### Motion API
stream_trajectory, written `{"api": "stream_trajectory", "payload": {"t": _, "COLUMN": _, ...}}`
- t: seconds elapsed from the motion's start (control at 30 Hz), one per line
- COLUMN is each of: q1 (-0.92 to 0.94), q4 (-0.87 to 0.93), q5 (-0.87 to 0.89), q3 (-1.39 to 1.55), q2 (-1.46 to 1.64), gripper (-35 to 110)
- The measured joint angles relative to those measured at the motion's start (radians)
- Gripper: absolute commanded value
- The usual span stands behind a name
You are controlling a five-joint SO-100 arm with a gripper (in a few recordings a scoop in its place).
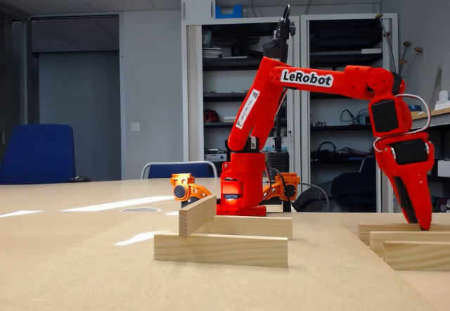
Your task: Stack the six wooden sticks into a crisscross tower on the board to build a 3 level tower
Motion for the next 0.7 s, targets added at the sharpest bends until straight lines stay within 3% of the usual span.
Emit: {"api": "stream_trajectory", "payload": {"t": 0.7, "q1": 0.015, "q4": -0.014, "q5": 0.041, "q3": -0.055, "q2": -0.087, "gripper": 6}}
